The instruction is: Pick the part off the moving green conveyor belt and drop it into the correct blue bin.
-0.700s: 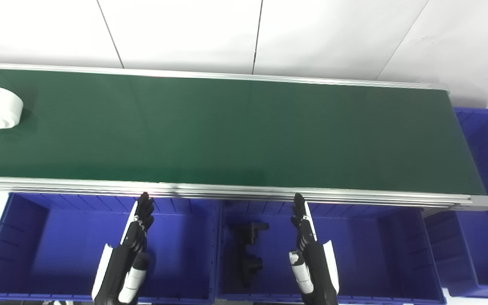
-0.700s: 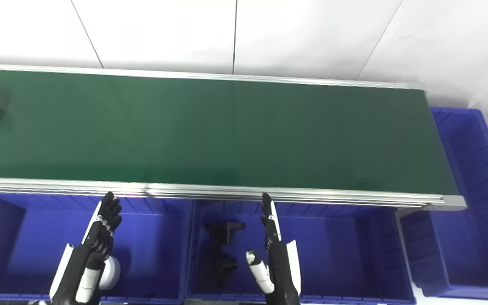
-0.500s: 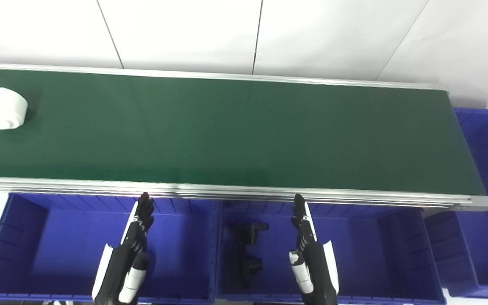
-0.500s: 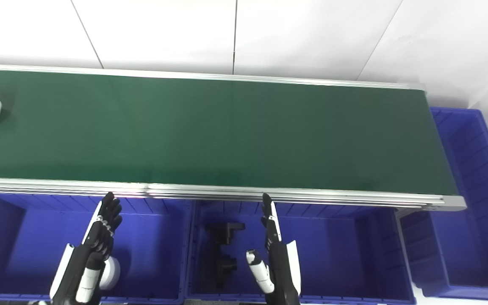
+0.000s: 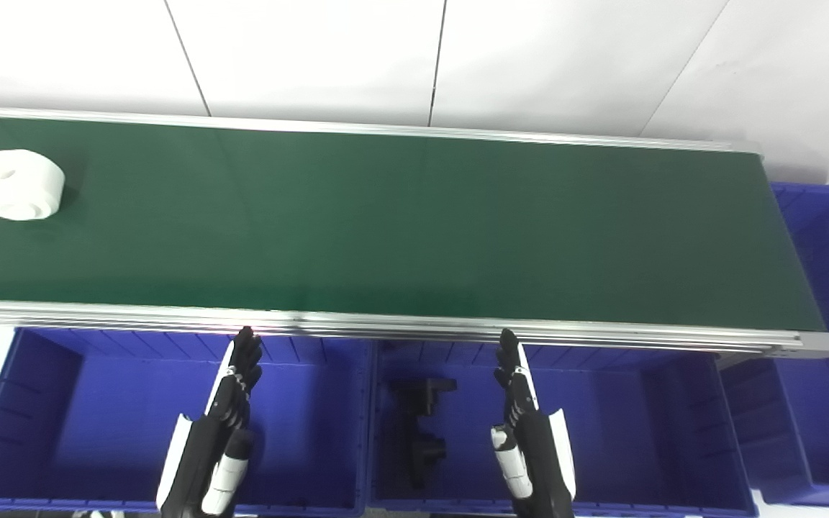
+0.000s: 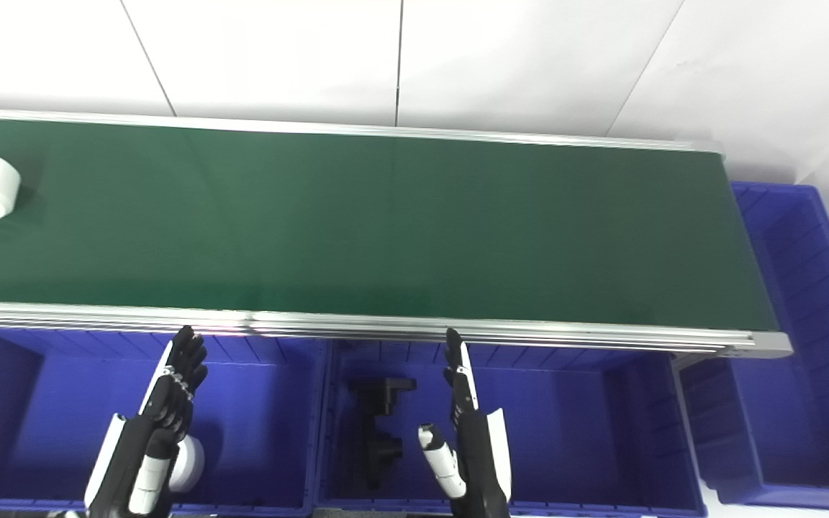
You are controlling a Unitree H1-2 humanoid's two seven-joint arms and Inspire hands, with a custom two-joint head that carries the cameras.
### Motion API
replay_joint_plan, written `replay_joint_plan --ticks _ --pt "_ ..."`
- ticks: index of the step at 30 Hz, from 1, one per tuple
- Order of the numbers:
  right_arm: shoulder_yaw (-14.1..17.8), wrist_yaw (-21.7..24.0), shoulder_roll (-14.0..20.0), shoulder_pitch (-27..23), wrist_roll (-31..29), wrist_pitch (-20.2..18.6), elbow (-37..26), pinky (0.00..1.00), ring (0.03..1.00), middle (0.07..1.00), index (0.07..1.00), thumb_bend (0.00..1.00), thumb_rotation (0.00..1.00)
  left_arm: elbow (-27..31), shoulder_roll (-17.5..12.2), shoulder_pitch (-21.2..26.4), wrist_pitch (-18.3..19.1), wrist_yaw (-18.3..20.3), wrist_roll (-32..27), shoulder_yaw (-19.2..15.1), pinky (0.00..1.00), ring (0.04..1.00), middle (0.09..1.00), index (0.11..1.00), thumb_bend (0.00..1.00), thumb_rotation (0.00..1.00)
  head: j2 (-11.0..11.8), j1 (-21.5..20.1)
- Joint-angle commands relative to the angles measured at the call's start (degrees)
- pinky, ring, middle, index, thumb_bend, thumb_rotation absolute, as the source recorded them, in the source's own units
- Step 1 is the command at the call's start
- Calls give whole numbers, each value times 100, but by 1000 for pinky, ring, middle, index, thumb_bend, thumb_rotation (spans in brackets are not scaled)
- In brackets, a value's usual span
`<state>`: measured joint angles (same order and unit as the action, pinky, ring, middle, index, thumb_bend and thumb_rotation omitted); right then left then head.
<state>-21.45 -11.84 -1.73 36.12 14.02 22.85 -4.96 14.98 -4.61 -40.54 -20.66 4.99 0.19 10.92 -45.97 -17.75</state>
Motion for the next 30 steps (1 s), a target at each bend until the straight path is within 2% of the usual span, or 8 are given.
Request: replay_joint_plan --ticks 1,6,9,17,25,29,30 --pt "-258 9 -442 -6 7 336 -66 974 994 1000 1000 830 990 122 21 12 -117 18 -67 5 1000 1000 1000 1000 802 938 -2 8" --pt "-255 7 -435 -10 -14 349 -51 976 992 1000 1000 829 987 122 65 47 -165 -36 -57 -48 1000 1000 1000 1000 777 934 -3 14" --pt "-259 11 -421 -23 -17 361 -42 976 994 1000 1000 825 988 168 91 38 -33 -61 -18 -82 1000 1000 1000 1000 792 938 -4 25" --pt "-245 13 -432 -25 -28 341 -48 970 990 1000 1000 827 982 109 101 81 -170 -31 63 -121 1000 1000 1000 1000 752 962 11 56" --pt "-234 20 -408 -38 -27 345 -13 972 991 1000 1000 826 985 57 87 98 -184 -9 62 -110 1000 1000 1000 1000 790 942 42 87" --pt "-233 5 -386 -73 -77 382 48 972 993 1000 1000 821 973 20 102 105 -205 -20 105 -103 1000 1000 1000 1000 794 944 118 150" --pt "-228 -2 -371 -76 -88 387 64 972 993 1000 1000 821 973 -9 114 105 -239 -25 129 -93 1000 1000 1000 1000 794 944 192 287"
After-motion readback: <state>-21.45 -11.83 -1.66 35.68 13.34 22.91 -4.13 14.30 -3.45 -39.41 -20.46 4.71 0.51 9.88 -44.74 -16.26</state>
